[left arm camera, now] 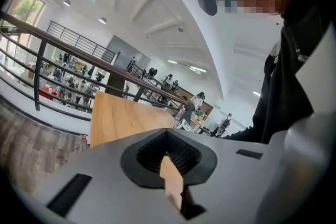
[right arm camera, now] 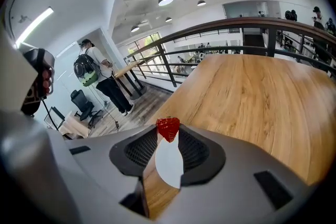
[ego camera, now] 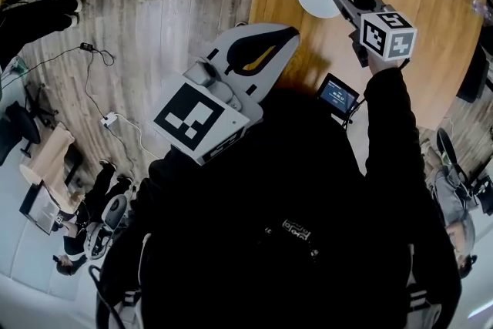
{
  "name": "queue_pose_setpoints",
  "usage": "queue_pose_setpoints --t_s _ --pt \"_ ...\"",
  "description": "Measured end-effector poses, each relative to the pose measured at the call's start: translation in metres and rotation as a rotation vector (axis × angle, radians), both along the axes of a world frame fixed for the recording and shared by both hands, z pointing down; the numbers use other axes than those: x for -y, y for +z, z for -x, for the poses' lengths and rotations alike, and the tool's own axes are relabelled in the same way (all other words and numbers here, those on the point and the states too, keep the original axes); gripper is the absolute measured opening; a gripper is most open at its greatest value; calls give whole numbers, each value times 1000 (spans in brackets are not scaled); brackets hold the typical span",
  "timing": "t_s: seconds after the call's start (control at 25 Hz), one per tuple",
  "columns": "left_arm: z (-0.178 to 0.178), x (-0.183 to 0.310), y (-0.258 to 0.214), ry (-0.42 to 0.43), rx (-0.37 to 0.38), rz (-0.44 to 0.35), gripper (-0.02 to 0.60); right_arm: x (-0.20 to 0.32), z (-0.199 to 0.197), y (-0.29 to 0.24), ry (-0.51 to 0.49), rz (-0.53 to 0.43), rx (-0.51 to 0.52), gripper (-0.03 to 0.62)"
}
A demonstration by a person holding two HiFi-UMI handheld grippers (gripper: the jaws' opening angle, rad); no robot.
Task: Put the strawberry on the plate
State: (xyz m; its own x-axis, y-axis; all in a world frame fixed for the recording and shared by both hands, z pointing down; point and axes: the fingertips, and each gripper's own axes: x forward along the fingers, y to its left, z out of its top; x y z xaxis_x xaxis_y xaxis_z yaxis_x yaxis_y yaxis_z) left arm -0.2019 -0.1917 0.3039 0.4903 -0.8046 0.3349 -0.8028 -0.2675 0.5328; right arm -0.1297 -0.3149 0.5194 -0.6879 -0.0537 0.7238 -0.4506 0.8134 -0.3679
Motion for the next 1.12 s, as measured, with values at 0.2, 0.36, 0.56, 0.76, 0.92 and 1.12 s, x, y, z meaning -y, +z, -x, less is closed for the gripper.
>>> queue_pose_setpoints --t_s 0.2,0.36,0.56,0.76,0.92,1.12 --pt "3 -8 5 -14 10 4 3 -5 -3 24 -24 15 -39 137" --pt "8 -14 6 -36 1 20 3 -7 -4 39 -39 32 -66 137" --pt "11 -17 5 -63 0 12 3 -9 -7 61 -72 27 -125 137" --pt "12 -22 7 -69 -11 35 3 -15 -12 88 -103 50 -185 137" --pt "11 -23 8 -78 -4 39 3 -12 -19 101 -97 51 -217 137" --pt "7 -22 10 -78 5 19 3 -11 -23 114 -130 11 -265 138"
